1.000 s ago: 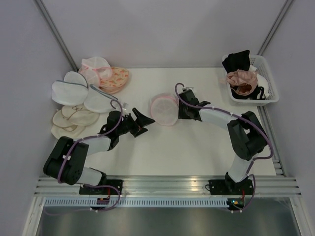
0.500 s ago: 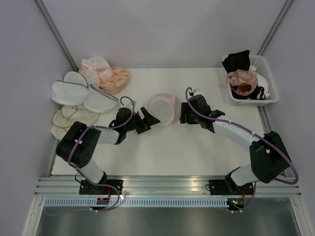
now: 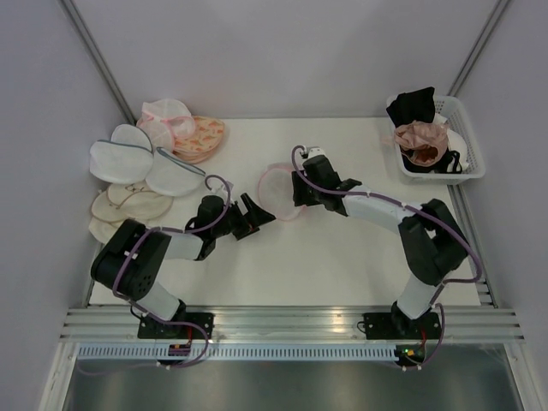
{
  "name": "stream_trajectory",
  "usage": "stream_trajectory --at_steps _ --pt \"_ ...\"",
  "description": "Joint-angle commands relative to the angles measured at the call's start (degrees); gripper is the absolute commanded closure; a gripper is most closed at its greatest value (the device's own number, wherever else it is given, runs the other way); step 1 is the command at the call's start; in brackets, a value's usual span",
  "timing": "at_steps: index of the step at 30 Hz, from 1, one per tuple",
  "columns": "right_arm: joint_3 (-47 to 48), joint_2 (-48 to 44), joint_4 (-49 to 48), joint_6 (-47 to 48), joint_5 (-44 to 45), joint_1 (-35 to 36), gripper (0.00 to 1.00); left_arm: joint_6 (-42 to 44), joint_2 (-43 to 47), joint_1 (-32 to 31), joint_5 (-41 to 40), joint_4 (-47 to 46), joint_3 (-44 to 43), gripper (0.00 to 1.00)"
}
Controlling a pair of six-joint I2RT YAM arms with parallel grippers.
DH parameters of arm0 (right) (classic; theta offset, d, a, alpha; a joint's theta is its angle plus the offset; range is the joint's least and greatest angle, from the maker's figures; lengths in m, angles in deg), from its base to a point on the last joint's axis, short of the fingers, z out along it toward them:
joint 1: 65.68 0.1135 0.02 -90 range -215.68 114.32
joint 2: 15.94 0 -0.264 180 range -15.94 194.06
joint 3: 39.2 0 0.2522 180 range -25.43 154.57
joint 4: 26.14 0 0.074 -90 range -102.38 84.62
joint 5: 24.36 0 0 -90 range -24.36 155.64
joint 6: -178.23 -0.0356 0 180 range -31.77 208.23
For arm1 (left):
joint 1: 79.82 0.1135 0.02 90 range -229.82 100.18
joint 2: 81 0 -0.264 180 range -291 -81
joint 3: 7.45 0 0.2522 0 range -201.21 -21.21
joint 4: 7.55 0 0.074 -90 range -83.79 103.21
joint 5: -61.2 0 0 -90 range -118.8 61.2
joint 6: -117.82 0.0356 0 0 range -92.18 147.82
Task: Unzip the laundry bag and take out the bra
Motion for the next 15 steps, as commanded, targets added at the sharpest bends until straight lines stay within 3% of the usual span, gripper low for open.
stream_trajectory --at_steps 1,3,5,6,8,12,15 --pt "5.25 6.54 -1.1 3.3 7.79 -0.24 0.37 0.05 4.06 -0.27 -0.2 -3.29 1.67 0.0" --pt "6.92 8.83 -2.33 3.91 11.03 -0.33 0.38 0.14 5.3 -0.27 -0.28 -2.85 2.63 0.0" --pt "9.74 11.74 -3.12 4.09 11.66 -0.51 0.54 0.05 7.23 -0.27 -0.46 -2.5 3.34 0.0" --pt "10.79 12.44 -3.56 4.01 10.1 -0.77 0.78 0.05 7.94 -0.27 -0.46 -2.15 3.95 0.0" --pt "11.33 13.59 -3.83 3.39 7.63 -1.03 1.0 0.05 8.99 -0.36 -0.46 -1.79 4.48 0.0" --pt "8.26 10.26 -5.85 -0.64 -1.68 -1.65 1.0 -0.47 11.8 -0.27 -0.37 -1.35 5.71 0.0" --pt "5.8 7.01 -5.77 -9.33 -12.83 -2.96 0.99 -1.7 13.39 -0.27 -0.2 -1.53 6.24 0.0"
